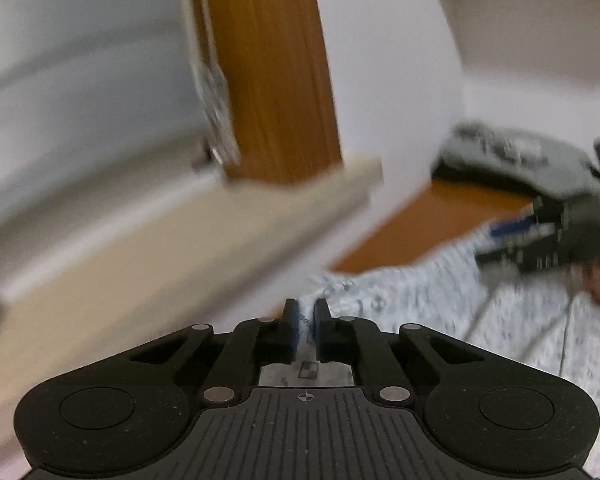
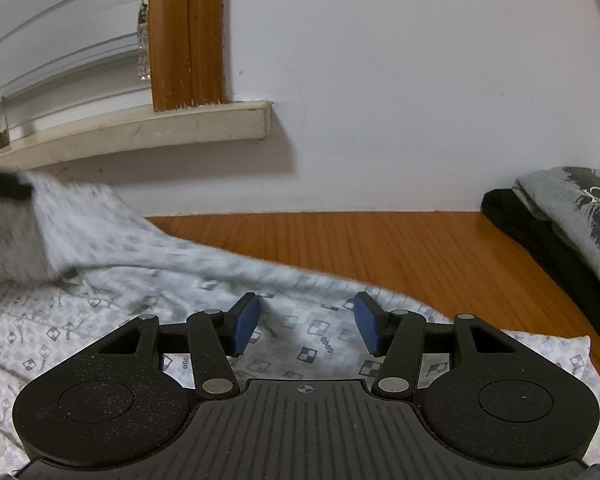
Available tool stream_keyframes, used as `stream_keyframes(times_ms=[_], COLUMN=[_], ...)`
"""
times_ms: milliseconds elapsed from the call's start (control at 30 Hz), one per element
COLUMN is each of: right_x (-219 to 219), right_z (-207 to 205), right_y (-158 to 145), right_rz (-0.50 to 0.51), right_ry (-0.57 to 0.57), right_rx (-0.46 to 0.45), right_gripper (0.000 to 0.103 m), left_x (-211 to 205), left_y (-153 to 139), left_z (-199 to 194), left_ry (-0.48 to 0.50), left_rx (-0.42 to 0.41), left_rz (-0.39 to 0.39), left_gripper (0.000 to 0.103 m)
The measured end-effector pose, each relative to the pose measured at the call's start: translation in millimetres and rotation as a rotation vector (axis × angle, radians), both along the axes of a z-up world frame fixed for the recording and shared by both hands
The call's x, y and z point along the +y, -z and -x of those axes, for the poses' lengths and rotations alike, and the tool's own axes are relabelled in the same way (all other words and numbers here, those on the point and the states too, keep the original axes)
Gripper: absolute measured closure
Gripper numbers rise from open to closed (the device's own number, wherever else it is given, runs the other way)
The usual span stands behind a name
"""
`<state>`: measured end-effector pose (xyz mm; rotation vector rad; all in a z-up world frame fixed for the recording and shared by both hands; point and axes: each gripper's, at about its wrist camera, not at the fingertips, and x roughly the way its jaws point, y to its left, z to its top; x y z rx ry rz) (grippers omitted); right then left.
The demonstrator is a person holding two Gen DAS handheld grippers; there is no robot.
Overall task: Fold clothes
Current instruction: 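Pull the shirt edge with the left gripper toward the wall and release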
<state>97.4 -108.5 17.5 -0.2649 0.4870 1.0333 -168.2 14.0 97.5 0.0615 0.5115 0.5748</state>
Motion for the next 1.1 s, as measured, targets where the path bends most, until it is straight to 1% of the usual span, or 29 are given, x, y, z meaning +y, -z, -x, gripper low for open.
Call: stream_keyframes(times_ms=[67, 100, 167, 200, 300, 333, 400, 467, 500, 533, 567, 600, 633, 667, 733, 833, 900, 933, 1000, 1100], right_x=[1, 1, 2, 2, 2, 3, 3, 3, 4, 4, 4, 4, 3, 3, 2, 2, 2, 1, 1, -1], right_z=[1, 1, 2, 3, 3, 3, 4, 5, 5, 4, 4, 3, 3, 3, 2, 2, 2, 2, 1, -2], right_y=[0, 0, -1, -1, -2, -2, -2, -2, -2, -3, -3, -3, -3, -3, -3, -3, -3, -3, -3, -4], right_rz=[0.006, 0.010, 0.016, 0.016, 0.020, 0.022, 0.025, 0.025, 0.025, 0.026, 0.025, 0.024, 0.022, 0.019, 0.018, 0.018, 0.016, 0.013, 0.011, -0.002], right_ry=[0.000, -0.001, -0.004, -0.008, -0.015, -0.015, -0.016, -0.016, -0.016, -0.017, -0.016, -0.016, -0.015, -0.014, -0.015, -0.017, -0.018, -0.018, -0.018, -0.032], right_rx=[-0.005, -0.007, -0.012, -0.013, -0.011, -0.011, -0.016, -0.020, -0.019, -0.017, -0.014, -0.012, -0.011, -0.009, -0.008, -0.009, -0.010, -0.010, -0.007, 0.004], right_gripper=[0.050, 0.050, 0.050, 0.050, 0.049, 0.049, 0.045, 0.044, 0.044, 0.044, 0.044, 0.044, 0.044, 0.044, 0.044, 0.044, 0.044, 0.044, 0.044, 0.044], left_x=[-2, -2, -2, -2, -2, 0, 4, 9, 11, 13, 15, 17, 19, 18, 14, 9, 4, -1, -10, -27], left_y=[-10, -14, -16, -16, -6, -1, 10, 20, 26, 31, 35, 39, 43, 42, 38, 17, 0, -6, -11, -4], left_z=[4, 7, 9, 10, 6, 2, -5, -12, -15, -19, -20, -21, -21, -19, -12, 3, 15, 18, 19, 23], left_ry=[-0.035, -0.029, -0.010, -0.001, 0.014, 0.013, 0.010, 0.008, 0.006, 0.005, 0.003, 0.001, -0.001, 0.000, 0.002, -0.021, -0.028, -0.026, -0.003, 0.042], left_rx=[-0.017, -0.026, -0.026, -0.025, 0.015, 0.032, 0.064, 0.096, 0.112, 0.128, 0.136, 0.141, 0.147, 0.141, 0.124, 0.027, -0.047, -0.067, -0.053, -0.012], left_rz=[-0.038, -0.031, -0.008, 0.003, 0.030, 0.040, 0.059, 0.078, 0.087, 0.097, 0.106, 0.115, 0.123, 0.113, 0.085, 0.033, 0.012, -0.002, -0.016, 0.013], left_gripper=[0.095, 0.095, 0.103, 0.103, 0.102, 0.098, 0.088, 0.055, 0.051, 0.051, 0.054, 0.060, 0.086, 0.099, 0.099, 0.099, 0.099, 0.099, 0.099, 0.099])
